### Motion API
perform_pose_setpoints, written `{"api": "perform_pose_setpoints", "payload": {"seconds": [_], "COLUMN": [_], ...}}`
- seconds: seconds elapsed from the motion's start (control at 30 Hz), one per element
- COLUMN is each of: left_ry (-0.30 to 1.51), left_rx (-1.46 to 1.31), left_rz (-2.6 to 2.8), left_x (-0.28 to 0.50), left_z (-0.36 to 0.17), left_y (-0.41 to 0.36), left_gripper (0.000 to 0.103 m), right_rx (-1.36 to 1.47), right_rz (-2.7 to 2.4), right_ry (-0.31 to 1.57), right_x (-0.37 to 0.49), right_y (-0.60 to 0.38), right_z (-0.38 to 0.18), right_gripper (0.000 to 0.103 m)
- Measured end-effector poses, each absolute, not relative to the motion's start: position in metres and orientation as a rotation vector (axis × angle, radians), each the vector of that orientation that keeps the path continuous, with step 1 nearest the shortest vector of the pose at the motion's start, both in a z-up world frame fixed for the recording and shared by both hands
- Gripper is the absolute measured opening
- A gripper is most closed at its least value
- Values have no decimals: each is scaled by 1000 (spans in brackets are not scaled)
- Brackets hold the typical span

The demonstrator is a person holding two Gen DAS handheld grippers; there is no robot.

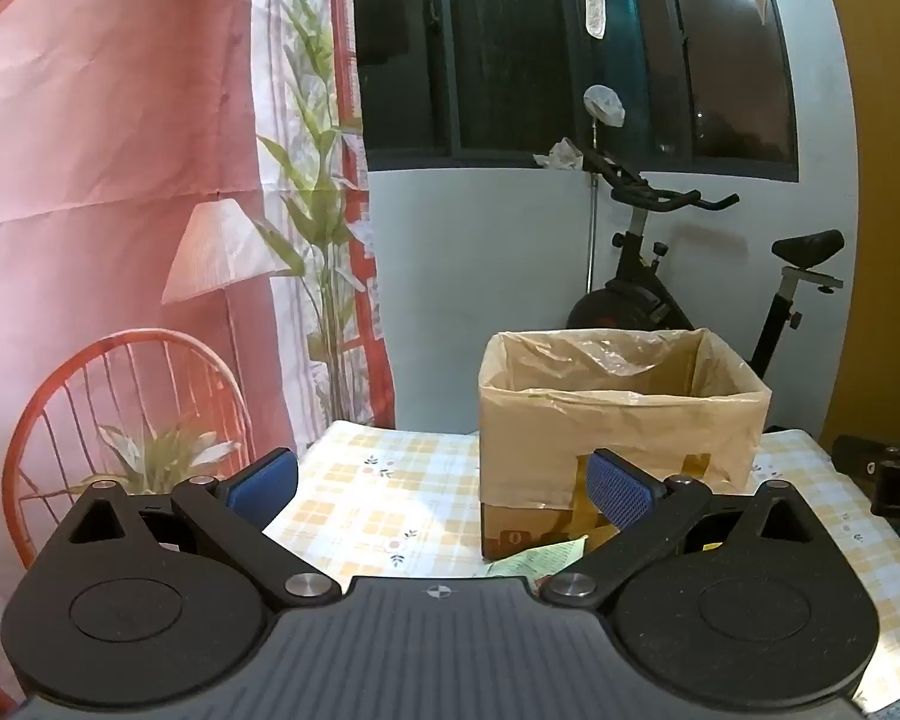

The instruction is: Organize snacks

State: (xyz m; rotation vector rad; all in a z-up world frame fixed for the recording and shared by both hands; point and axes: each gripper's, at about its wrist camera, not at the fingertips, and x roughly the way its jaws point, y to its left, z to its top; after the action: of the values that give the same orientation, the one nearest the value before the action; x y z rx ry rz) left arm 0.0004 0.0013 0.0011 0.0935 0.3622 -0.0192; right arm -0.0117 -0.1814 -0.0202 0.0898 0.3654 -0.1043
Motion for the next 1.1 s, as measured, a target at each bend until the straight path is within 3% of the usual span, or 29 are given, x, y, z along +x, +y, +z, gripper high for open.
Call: {"api": "perform_pose_setpoints", "payload": {"seconds": [1.1], "left_ry": [316], "left_rx": [140], "left_rz": [-50], "left_x": [-7], "left_z": [2], "left_y": [-2], "left_gripper": [103], "right_rx": [102], "right_rz": [-106], "right_ry": [369], "right_x": [-13], "right_y": [-184], "right_z": [-15], "right_gripper": [103]}}
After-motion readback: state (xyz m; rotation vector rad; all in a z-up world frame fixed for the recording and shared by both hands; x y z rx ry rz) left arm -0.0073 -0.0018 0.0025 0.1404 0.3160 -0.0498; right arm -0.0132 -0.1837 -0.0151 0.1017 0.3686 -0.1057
